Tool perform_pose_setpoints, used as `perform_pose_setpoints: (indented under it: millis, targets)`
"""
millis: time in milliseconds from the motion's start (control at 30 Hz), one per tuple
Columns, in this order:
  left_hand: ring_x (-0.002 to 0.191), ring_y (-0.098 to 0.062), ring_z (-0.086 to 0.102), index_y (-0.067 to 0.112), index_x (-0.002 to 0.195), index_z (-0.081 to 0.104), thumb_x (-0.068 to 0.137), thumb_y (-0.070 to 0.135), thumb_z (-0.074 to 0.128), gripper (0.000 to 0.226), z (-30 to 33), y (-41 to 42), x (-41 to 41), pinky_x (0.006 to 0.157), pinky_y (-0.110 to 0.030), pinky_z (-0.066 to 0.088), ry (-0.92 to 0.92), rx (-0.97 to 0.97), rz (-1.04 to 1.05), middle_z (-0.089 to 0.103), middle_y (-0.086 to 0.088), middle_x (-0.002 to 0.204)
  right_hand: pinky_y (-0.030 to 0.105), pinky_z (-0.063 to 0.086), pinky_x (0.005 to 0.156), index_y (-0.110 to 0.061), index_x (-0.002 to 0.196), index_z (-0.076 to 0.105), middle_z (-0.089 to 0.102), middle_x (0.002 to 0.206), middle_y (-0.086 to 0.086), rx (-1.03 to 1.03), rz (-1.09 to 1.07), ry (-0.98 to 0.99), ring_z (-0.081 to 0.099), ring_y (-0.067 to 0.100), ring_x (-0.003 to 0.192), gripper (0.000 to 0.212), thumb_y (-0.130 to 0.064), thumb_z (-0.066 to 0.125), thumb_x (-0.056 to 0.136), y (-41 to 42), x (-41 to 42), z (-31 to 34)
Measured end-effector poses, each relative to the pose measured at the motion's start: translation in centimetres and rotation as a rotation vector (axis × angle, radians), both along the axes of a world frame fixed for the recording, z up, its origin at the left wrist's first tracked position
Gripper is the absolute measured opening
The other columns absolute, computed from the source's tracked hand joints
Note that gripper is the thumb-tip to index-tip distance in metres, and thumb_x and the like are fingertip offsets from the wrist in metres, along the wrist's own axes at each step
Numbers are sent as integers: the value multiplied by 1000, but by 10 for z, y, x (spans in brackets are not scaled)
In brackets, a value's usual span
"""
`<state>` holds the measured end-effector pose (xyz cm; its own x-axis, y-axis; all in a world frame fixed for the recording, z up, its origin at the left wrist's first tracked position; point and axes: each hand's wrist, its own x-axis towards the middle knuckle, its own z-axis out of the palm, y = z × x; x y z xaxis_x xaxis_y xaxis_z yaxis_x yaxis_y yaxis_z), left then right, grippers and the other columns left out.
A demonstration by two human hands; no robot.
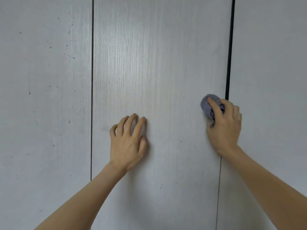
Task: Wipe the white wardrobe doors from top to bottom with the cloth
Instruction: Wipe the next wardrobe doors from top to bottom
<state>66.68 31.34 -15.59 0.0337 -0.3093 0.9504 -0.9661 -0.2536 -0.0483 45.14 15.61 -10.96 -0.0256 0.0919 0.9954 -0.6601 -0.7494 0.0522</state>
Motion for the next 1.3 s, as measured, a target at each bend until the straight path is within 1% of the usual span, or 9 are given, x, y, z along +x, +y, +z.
perform_pose_setpoints:
  millis: [233, 467, 567, 667, 800, 867, 1067, 1233, 1300]
  targets:
    - [124, -33, 40, 15, 126, 56, 83, 29, 42, 48, -13, -30, -48, 98, -49, 26, -197, 106, -42, 50, -14, 134, 35, 39, 73, -16, 113, 52, 54, 113, 7, -508, -100, 679, 50, 25, 91, 27, -7, 50, 88, -14, -25, -56]
    - [128, -36, 34, 14, 126, 56, 85, 32, 38, 49, -16, -44, -53, 101, -54, 23, -200, 159, -14, 48, -16, 136, 37, 42, 65, -11, 109, 64, 64, 105, 9, -199, -124, 255, 43, 27, 90, 43, -7, 38, 74, -5, -25, 57]
    - [129, -35, 34, 15, 128, 55, 85, 32, 38, 49, -13, -46, -52, 102, -53, 23, -219, 150, -22, 48, -15, 137, 38, 44, 68, -9, 113, 61, 61, 113, 12, -114, -7, 152, 43, 29, 92, 44, 1, 48, 72, -7, -15, 43]
    - [129, -35, 33, 15, 129, 55, 87, 31, 37, 49, -12, -45, -50, 103, -52, 23, -224, 138, -34, 47, -15, 139, 40, 39, 76, -13, 117, 53, 50, 121, 10, -298, 37, 421, 44, 29, 95, 40, -3, 60, 78, -13, -8, -40]
    - [130, -32, 33, 16, 131, 54, 87, 28, 38, 49, -15, -43, -44, 102, -49, 22, -255, 145, -39, 46, -13, 140, 33, 41, 75, -19, 114, 49, 45, 117, 4, -517, -8, 872, 46, 24, 94, 25, -11, 46, 91, -12, -21, -91]
    - [129, -31, 35, 17, 131, 55, 87, 29, 38, 48, -13, -41, -43, 101, -47, 23, -266, 153, -41, 47, -12, 140, 35, 39, 72, -18, 116, 49, 48, 117, 6, -489, -8, 824, 46, 24, 92, 27, -10, 50, 90, -12, -20, -67]
    - [127, -29, 38, 11, 124, 59, 87, 28, 36, 46, -12, -32, -43, 100, -45, 25, -196, 145, -62, 50, -14, 137, 34, 50, 62, -11, 117, 60, 55, 120, 9, -44, 152, 226, 41, 26, 90, 56, 5, 64, 64, 9, 9, -25]
    - [129, -31, 36, 11, 125, 57, 87, 27, 36, 46, -44, -16, -31, 100, -47, 25, -148, 165, -25, 48, -15, 138, 34, 48, 69, -17, 113, 49, 48, 115, 1, -358, 104, 897, 45, 25, 90, 53, -11, 78, 69, 1, -3, -130]
    - [129, -32, 35, 12, 126, 56, 87, 27, 36, 46, -62, -11, -28, 101, -49, 25, -164, 197, -17, 47, -16, 138, 33, 47, 71, -19, 110, 51, 50, 114, 1, -396, 56, 956, 47, 24, 91, 45, -12, 76, 73, -4, -16, -138]
